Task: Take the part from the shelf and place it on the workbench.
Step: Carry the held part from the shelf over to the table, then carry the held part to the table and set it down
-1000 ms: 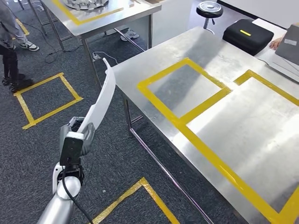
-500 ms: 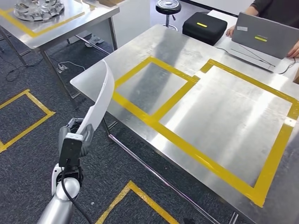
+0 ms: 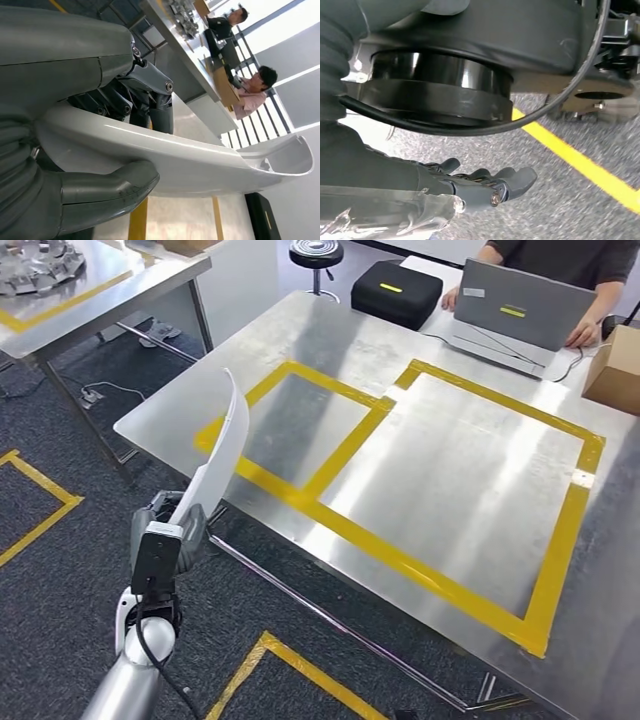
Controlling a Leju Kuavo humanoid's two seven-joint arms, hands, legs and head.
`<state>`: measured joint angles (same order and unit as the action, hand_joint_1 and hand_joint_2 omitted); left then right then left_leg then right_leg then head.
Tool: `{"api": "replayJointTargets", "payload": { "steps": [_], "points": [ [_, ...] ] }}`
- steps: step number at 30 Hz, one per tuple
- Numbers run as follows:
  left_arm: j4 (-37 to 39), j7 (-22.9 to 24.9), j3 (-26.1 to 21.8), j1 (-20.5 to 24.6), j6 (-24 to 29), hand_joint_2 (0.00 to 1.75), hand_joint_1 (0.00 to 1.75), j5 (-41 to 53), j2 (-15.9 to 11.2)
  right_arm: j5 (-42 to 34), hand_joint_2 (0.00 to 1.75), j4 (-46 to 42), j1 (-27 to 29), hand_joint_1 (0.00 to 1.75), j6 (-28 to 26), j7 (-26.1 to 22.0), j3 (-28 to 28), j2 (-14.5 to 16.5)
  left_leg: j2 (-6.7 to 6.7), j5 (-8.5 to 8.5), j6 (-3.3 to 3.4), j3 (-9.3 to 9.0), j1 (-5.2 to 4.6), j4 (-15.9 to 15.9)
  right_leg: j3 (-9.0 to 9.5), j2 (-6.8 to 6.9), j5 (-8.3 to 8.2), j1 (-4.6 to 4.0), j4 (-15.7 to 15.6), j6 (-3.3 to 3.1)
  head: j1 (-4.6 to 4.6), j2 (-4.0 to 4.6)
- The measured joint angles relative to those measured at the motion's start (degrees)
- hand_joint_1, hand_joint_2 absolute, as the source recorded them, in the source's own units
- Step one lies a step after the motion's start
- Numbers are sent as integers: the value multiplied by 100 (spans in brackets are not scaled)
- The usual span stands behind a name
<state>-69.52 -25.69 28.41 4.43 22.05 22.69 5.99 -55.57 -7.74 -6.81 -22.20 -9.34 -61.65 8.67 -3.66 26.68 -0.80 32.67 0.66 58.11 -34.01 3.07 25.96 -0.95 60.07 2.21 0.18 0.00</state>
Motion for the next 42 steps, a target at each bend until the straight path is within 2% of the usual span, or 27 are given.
{"api": "replayJointTargets", "payload": {
  "steps": [1,3,5,7,9,10,11,12,14,16,18,20,21,23,25,26,27,29,31,32,34,35,37,38,40,41,42],
  "points": [
    [1,-1,1,3,-1,175,169,0,0,2,175,0,7,0,-1,1,-1,1,-48,3,-26,-3,-14,-4,20,36,15,-23,-72,-27,-9,0],
    [3,-6,1,12,-3,175,169,-32,8,2,175,-1,13,0,0,1,-1,1,-154,14,-85,-16,-25,-20,-3,-75,-6,-25,-96,-100,-27,0],
    [4,18,-2,25,-92,175,169,-157,33,-4,175,-4,13,0,1,0,-1,3,-53,130,-150,24,-18,112,11,-199,-32,8,-127,-162,-51,1],
    [8,86,-3,27,-325,175,169,-331,43,-12,175,-7,9,0,1,0,-1,4,185,412,-192,300,-11,672,26,-310,-47,39,-144,-204,-83,1],
    [28,134,-2,16,-519,175,169,-445,20,-14,175,-7,10,0,3,1,-1,3,278,638,-199,708,-11,1383,22,-443,-50,46,-144,-225,-93,1],
    [40,141,-2,12,-560,175,169,-468,6,-14,175,-7,11,0,5,1,-1,3,288,634,-197,836,-11,1563,22,-513,-49,46,-143,-229,-94,1],
    [51,142,-4,14,-581,175,169,-483,-6,-14,175,-7,13,0,7,1,-2,3,298,510,-188,859,-11,1527,27,-589,-49,48,-143,-228,-95,1],
    [57,143,-5,19,-593,175,169,-488,-13,-15,175,-7,14,0,10,1,-2,4,329,296,-178,769,-9,1273,35,-663,-49,52,-142,-224,-93,1],
    [63,143,-5,36,-614,175,169,-502,-23,-18,175,-11,11,0,17,1,-1,6,510,-105,-156,443,16,506,32,-802,-39,49,-123,-190,-96,1],
    [72,153,-5,50,-656,175,169,-520,-31,-23,175,-15,9,0,21,-5,-1,7,658,-210,-117,249,32,59,-8,-908,-34,43,-112,-129,-92,1],
    [81,168,-6,61,-721,175,169,-534,-31,-27,175,-15,14,0,21,-15,-1,4,611,-186,-50,231,29,2,-55,-976,-38,51,-131,-67,-88,1],
    [82,174,-6,73,-765,175,169,-539,-20,-27,175,-15,14,0,18,-22,-1,2,520,-186,32,217,41,-15,-116,-816,54,46,-17,-6,-62,1],
    [82,175,-7,77,-777,175,169,-539,-16,-28,175,-15,5,0,16,-26,-1,0,469,-184,66,208,47,-22,-206,-673,191,41,204,23,-38,0],
    [86,178,-11,74,-790,175,169,-540,-24,-30,175,-15,-27,0,14,-35,1,-5,364,-168,101,192,37,-23,-529,-438,581,42,938,69,10,0],
    [96,180,-14,69,-797,175,169,-541,-36,-31,175,-15,-61,0,16,-41,2,-10,239,-149,107,172,32,-21,-785,-378,801,47,1546,95,13,1],
    [101,180,-15,68,-799,175,169,-543,-37,-32,175,-15,-64,0,16,-41,2,-10,181,-135,102,153,30,-20,-759,-360,739,48,1540,98,14,1],
    [103,180,-15,68,-800,175,169,-544,-37,-31,175,-15,-55,0,17,-38,1,-10,124,-116,93,124,29,-19,-625,-326,576,50,1310,95,14,1],
    [104,168,-15,69,-780,175,169,-544,-33,-32,175,-15,-12,0,16,-29,-1,-9,35,-76,56,61,13,-16,-189,-89,183,35,474,79,20,0],
    [105,120,-18,69,-712,175,169,-542,-29,-33,175,-15,16,0,14,-27,-3,-8,-40,-54,8,41,-29,-8,39,115,24,10,-34,24,28,0],
    [107,91,-20,69,-673,175,169,-541,-24,-34,175,-15,23,0,10,-27,-3,-7,-89,-55,-13,42,-49,-11,43,128,34,-6,-85,-8,27,0],
    [108,48,-22,71,-616,175,169,-544,-2,-39,175,-16,28,0,-3,-30,-3,-7,-186,-45,-65,31,-53,-24,17,-10,1,6,-107,-85,16,0],
    [109,38,-22,75,-599,175,169,-543,8,-42,175,-16,26,0,-14,-33,-3,-5,-149,3,-95,37,-47,17,18,-72,-14,20,-119,-121,11,0],
    [113,33,-26,82,-584,175,169,-550,13,-40,175,-17,17,0,-28,-39,-3,-2,73,255,-146,214,-34,424,28,-170,-36,58,-141,-182,-14,1],
    [121,42,-32,83,-590,175,169,-571,9,-33,175,-17,14,0,-29,-41,-3,-1,199,439,-159,401,-31,809,26,-217,-36,63,-142,-199,-26,1],
    [156,61,-54,81,-624,175,169,-657,1,-16,175,-17,15,0,-20,-41,-7,-1,293,676,-170,778,-30,1508,25,-306,-34,66,-141,-213,-40,0],
    [179,67,-76,83,-656,175,169,-713,-3,-7,175,-17,15,0,-15,-41,-12,-1,305,648,-166,871,-30,1637,28,-350,-33,65,-141,-213,-39,0],
    [200,66,-102,88,-692,175,169,-769,-5,2,175,-19,14,0,-9,-41,-20,-1,308,497,-157,848,-29,1522,36,-389,-32,67,-141,-212,-40,1]
  ]
}}
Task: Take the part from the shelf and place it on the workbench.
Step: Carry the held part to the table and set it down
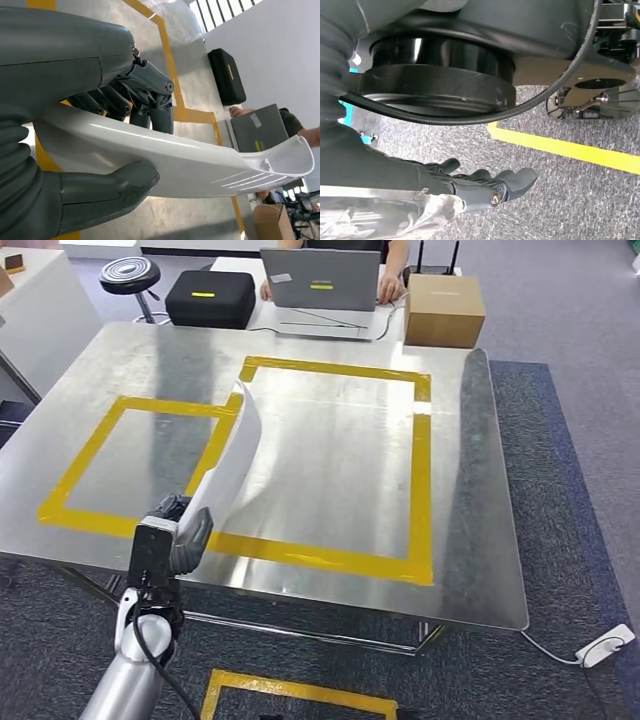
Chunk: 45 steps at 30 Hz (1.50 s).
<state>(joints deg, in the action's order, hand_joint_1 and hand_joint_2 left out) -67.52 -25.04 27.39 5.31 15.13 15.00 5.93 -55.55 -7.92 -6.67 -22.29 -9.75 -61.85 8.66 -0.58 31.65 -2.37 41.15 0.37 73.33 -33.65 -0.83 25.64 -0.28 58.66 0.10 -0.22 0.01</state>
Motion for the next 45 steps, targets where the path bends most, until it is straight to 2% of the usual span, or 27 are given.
{"api": "replayJointTargets", "payload": {
  "steps": [2,3,4,6,8,12,17,21,26,35,41,45],
  "points": [
    [38,-11,-55,28,-78,175,169,-94,-4,22,175,-2,-2,0,15,1,-19,1,2,-457,17,-293,6,-695,23,-59,10,6,1,22,1,0],
    [55,-20,-73,56,-110,175,169,-128,-4,34,175,-3,-4,0,23,2,-30,0,7,-608,26,-468,10,-1090,23,-79,23,-3,12,46,-2,1],
    [71,-29,-85,84,-139,175,169,-153,-5,46,175,-3,-6,0,30,5,-40,-1,14,-689,41,-590,17,-1364,13,-89,33,-14,21,69,0,0],
    [105,-41,-122,142,-184,175,169,-184,-9,64,175,-3,-8,0,45,13,-67,-3,29,-686,58,-665,20,-1564,-20,-95,47,-47,31,39,4,0],
    [160,-44,-170,211,-216,175,169,-188,-13,74,175,-3,-9,0,66,25,-93,-4,38,-694,68,-663,15,-1565,-21,-82,40,-55,1,-18,12,0],
    [381,-42,-238,430,-234,175,169,-146,-21,85,175,-3,-13,0,113,46,-132,-4,52,-693,126,-663,7,-1565,27,-67,1,-54,-70,46,14,0],
    [505,-40,-271,538,-228,175,169,-115,-25,91,175,-3,-14,0,127,49,-143,-4,53,-696,139,-661,5,-1565,55,-69,-16,-51,-93,94,11,-1],
    [1055,-28,-398,1094,-76,175,169,49,-26,198,175,-3,-33,0,205,69,-231,-4,53,-708,158,-657,6,-1564,55,-69,-33,-47,-108,170,12,1],
    [1408,-8,-496,1460,-55,175,169,59,-38,224,175,-3,-42,0,216,76,-280,-4,52,-723,159,-658,12,-1568,45,-72,-37,-51,-96,176,11,1],
    [1742,9,-556,1672,76,175,169,107,-39,293,175,-3,-61,0,233,119,-345,-6,52,-731,148,-657,21,-1571,38,-72,-37,-60,-86,173,11,0],
    [2404,107,-801,2287,669,175,169,403,-90,395,175,-3,-102,0,285,214,-453,-7,52,-739,140,-657,22,-1571,40,-72,-41,-61,-85,169,11,0],
    [2954,366,-903,2672,1505,175,169,904,-133,410,175,-3,-121,0,307,256,-521,-7,52,-741,140,-657,22,-1571,40,-72,-42,-61,-83,168,11,-1]
  ]
}}
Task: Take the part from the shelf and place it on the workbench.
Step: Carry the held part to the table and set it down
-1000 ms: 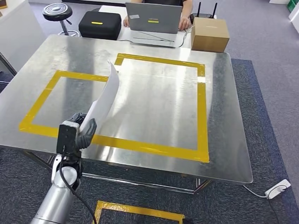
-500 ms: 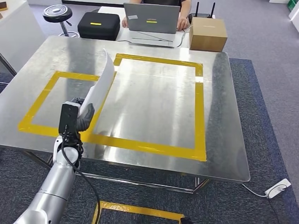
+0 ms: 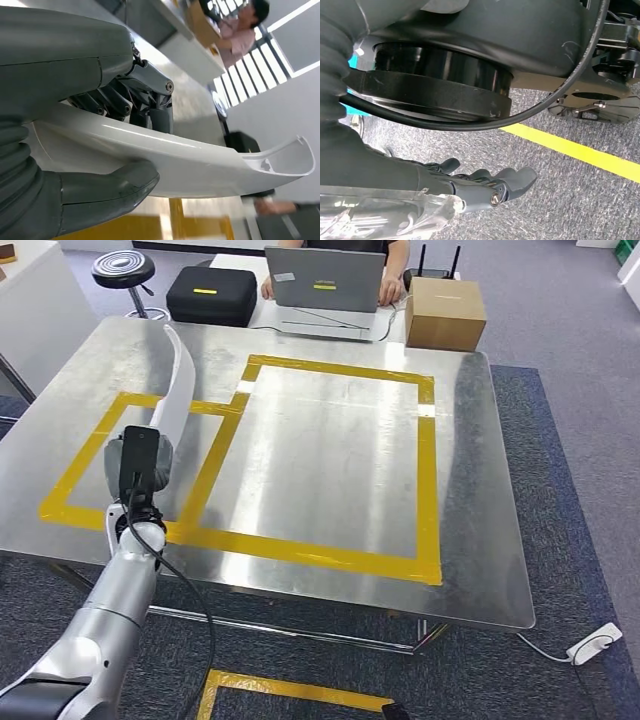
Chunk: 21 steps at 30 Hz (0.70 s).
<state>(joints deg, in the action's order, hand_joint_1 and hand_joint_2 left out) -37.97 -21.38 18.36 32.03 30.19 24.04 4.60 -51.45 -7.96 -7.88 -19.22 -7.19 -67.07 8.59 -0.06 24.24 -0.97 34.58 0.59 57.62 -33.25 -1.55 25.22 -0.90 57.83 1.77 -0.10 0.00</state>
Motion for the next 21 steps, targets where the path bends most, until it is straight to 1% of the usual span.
{"api": "replayJointTargets", "payload": {
  "steps": [2,4,6,10,21],
  "points": [
    [256,201,-12,147,458,175,169,336,-42,3,175,0,-2,0,10,4,-22,0,0,0,0,0,0,0,0,0,0,0,1,0,-1,0],
    [484,387,-26,266,718,175,169,616,-104,8,175,0,-5,0,19,12,-34,0,0,0,0,0,0,0,-1,1,0,0,3,-1,-1,0],
    [650,492,-40,339,761,175,169,750,-166,12,175,0,-8,0,23,19,-41,0,0,0,0,0,0,0,-2,1,0,0,4,-1,-1,0],
    [811,528,-44,394,771,175,169,788,-227,16,175,0,-9,0,25,20,-48,0,0,0,0,0,0,0,-3,0,1,0,4,-1,0,1],
    [1050,536,-44,466,771,175,169,794,-288,17,175,0,-12,0,25,20,-68,0,0,0,0,0,0,0,-2,0,1,0,4,-1,-1,1]
  ]
}}
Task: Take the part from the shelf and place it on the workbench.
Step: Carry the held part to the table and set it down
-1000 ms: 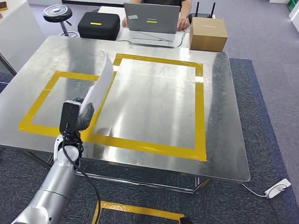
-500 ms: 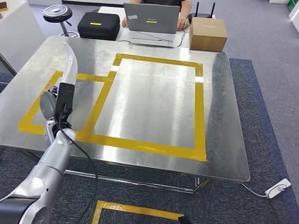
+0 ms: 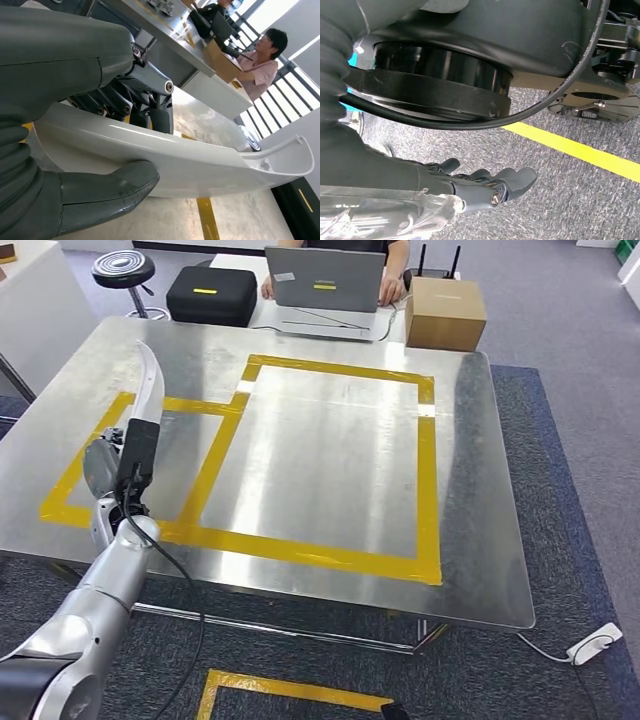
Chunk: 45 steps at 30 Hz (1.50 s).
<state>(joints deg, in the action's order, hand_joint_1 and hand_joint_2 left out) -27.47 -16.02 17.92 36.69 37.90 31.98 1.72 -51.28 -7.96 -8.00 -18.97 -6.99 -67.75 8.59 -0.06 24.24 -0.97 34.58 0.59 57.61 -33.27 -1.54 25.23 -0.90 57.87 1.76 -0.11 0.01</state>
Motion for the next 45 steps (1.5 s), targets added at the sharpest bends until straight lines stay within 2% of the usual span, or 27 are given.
{"api": "replayJointTargets", "payload": {
  "steps": [5,10,19,29,45],
  "points": [
    [50,39,-14,5,2,175,169,83,-2,2,175,0,-1,0,3,8,-1,0,0,0,0,0,0,0,0,0,0,0,0,0,-1,1],
    [70,191,-209,5,4,175,169,592,-38,11,175,0,-8,0,14,46,-3,0,0,0,0,0,0,0,0,0,0,0,0,0,0,-1],
    [267,653,-345,-15,-16,175,169,1596,-158,75,175,0,-45,0,26,136,-80,0,0,0,0,0,1,-1,-1,0,1,-1,0,-1,0,-1],
    [449,1421,-167,-13,4,175,169,2614,-179,96,175,0,-73,0,20,203,-145,0,0,0,0,1,0,-1,-1,0,1,0,0,-1,0,0],
    [558,1486,-85,-10,4,175,169,2682,-190,96,175,0,-75,0,17,205,-145,0,0,0,0,1,0,-1,-3,0,1,-1,1,-1,-1,0]
  ]
}}
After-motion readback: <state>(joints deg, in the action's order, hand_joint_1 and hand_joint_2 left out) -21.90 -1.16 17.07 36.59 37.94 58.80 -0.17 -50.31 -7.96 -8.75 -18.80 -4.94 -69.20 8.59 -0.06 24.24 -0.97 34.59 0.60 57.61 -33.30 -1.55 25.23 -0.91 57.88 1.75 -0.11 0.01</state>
